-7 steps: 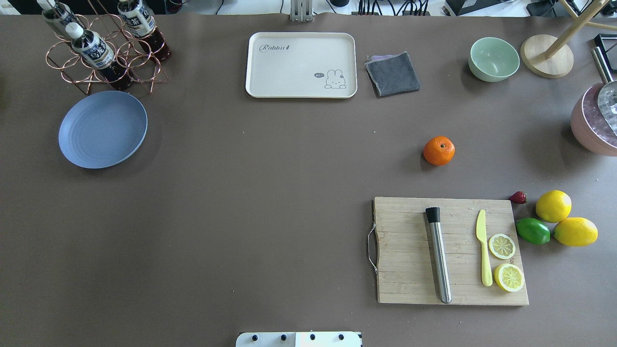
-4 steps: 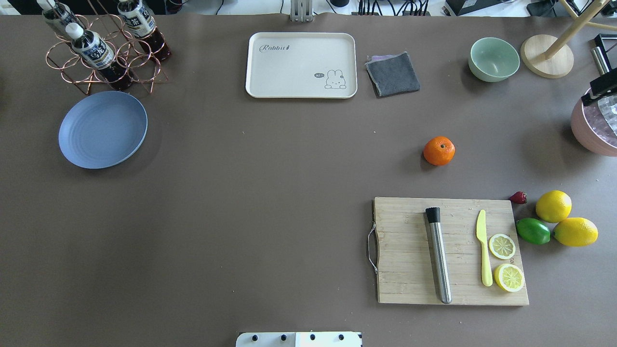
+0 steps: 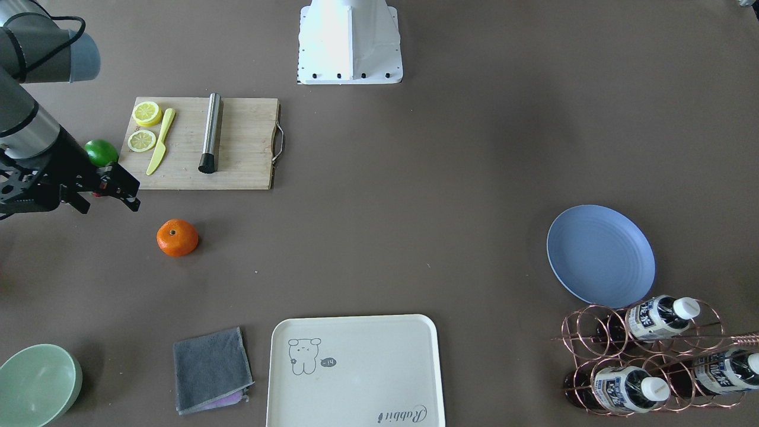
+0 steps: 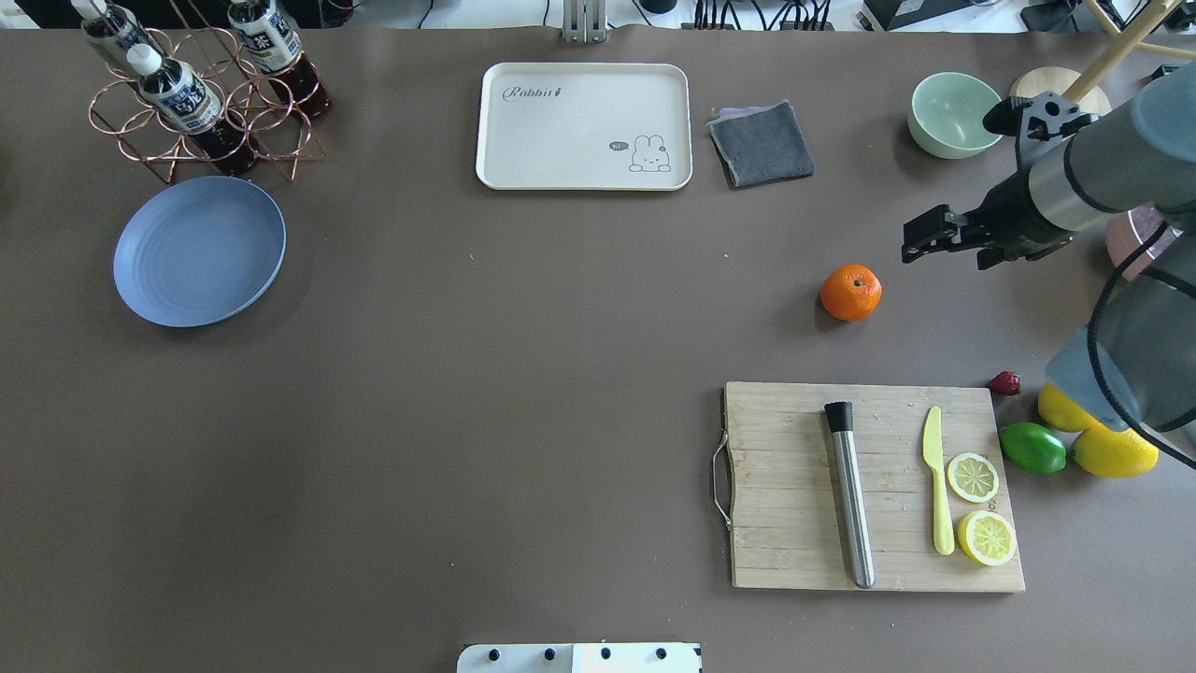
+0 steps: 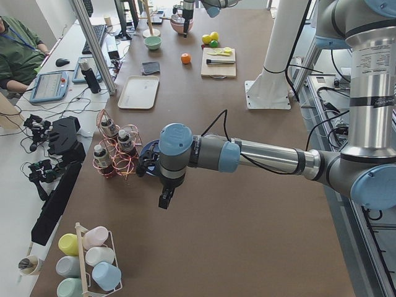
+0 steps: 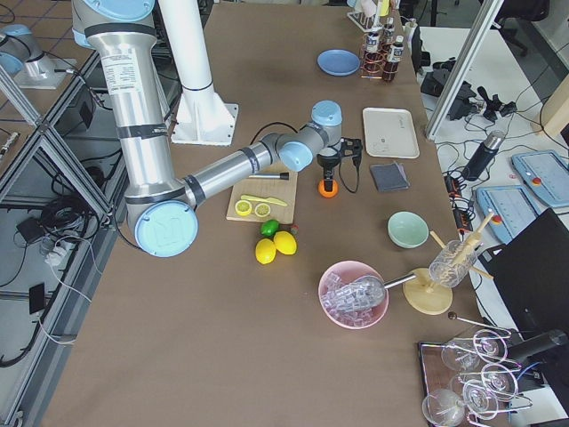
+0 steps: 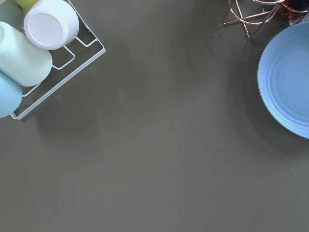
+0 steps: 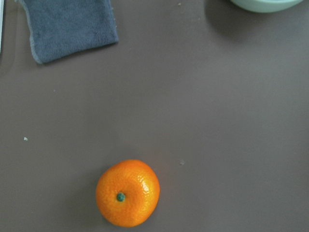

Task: Pick orange to plate
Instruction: 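Move the right gripper over the orange and lower it, then close the right gripper on the orange and lift it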

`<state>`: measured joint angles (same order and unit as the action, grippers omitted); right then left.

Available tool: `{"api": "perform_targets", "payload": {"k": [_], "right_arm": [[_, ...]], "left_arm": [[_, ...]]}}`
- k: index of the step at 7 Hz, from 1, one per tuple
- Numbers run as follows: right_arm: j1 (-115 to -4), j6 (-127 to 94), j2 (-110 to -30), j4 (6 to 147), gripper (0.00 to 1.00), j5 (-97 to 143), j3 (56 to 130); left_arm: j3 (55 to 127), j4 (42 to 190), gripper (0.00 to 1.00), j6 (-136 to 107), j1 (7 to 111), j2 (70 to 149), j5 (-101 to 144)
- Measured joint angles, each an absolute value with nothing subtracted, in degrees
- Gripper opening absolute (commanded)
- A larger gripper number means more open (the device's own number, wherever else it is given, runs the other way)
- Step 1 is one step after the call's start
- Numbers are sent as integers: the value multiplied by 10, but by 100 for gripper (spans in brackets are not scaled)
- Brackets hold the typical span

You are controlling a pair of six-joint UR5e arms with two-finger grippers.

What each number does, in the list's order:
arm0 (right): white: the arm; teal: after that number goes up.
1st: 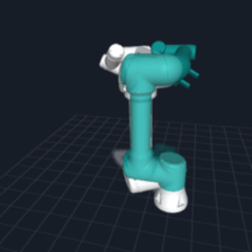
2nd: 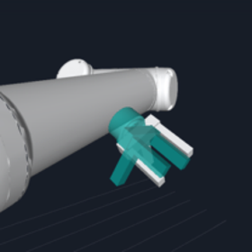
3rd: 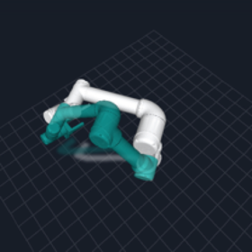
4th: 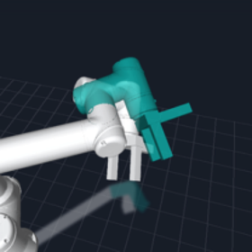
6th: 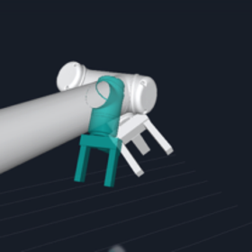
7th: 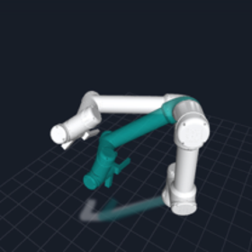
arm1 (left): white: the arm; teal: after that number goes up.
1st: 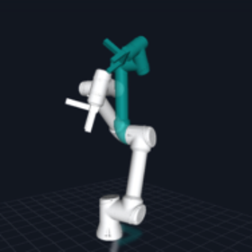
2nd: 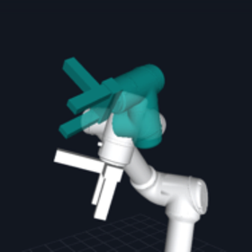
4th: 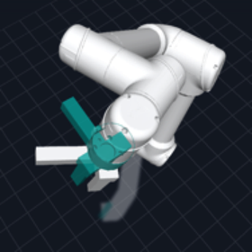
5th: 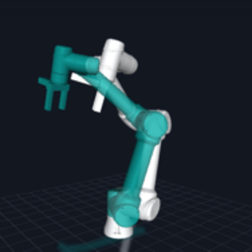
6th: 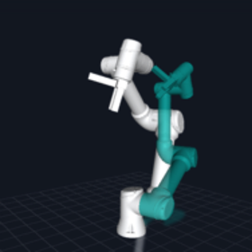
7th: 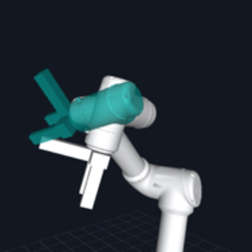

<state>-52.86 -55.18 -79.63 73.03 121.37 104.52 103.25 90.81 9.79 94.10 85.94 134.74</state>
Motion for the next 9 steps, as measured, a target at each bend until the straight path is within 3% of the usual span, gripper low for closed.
{"api": "perform_targets", "payload": {"k": [9], "right_arm": [[-439,-584,-717,722,100,1115,934]], "left_arm": [[1019,943,98,95,941,857,1347]]}}
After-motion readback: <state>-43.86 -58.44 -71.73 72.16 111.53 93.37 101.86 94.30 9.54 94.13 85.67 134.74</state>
